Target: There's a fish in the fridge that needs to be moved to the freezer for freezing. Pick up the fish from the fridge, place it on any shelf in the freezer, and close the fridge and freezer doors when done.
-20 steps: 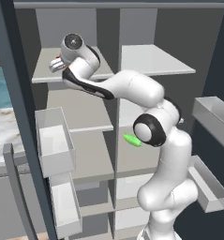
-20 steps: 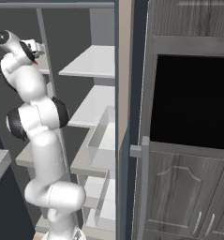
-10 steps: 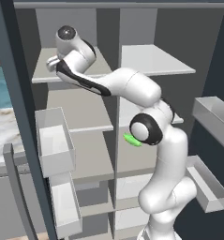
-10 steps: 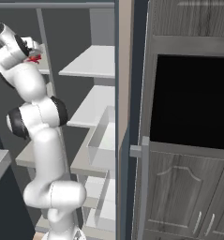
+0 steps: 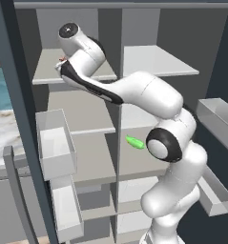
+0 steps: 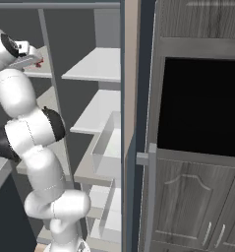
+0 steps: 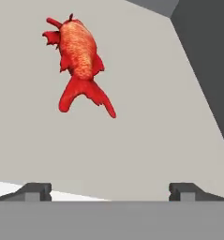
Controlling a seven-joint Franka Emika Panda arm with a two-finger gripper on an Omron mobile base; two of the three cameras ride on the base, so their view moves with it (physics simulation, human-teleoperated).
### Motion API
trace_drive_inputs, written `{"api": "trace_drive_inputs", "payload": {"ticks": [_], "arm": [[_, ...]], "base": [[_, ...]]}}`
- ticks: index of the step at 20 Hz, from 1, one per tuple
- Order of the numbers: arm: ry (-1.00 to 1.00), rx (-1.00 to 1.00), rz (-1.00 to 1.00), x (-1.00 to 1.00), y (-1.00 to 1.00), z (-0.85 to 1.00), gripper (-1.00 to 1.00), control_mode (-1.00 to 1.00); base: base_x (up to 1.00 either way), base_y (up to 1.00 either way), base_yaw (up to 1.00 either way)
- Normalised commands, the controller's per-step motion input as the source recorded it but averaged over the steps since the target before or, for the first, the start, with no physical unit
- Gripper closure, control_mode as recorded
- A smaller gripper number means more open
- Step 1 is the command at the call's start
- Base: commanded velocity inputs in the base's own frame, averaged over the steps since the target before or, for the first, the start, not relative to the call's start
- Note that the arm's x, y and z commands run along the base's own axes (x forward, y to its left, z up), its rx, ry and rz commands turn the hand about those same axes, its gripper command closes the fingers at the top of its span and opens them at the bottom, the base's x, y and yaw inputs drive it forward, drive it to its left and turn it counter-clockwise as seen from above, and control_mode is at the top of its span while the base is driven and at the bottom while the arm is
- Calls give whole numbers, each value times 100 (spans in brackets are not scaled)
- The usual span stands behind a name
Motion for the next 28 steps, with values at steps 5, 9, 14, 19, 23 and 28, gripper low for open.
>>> {"api": "trace_drive_inputs", "payload": {"ticks": [5,9,14,19,23,28], "arm": [[-2,8,-16,-100,-90,-51,-100,-100],[1,18,-22,-100,-39,32,-100,-100],[4,20,-26,-100,-35,28,-100,-100],[3,5,-24,-84,-56,3,-100,-100],[-1,-2,-10,-29,-89,-21,-100,-100],[0,-5,1,-32,-54,-11,-100,-100]], "base": [[0,0,0],[0,0,0],[0,0,0],[0,0,0],[0,0,0],[0,0,0]]}}
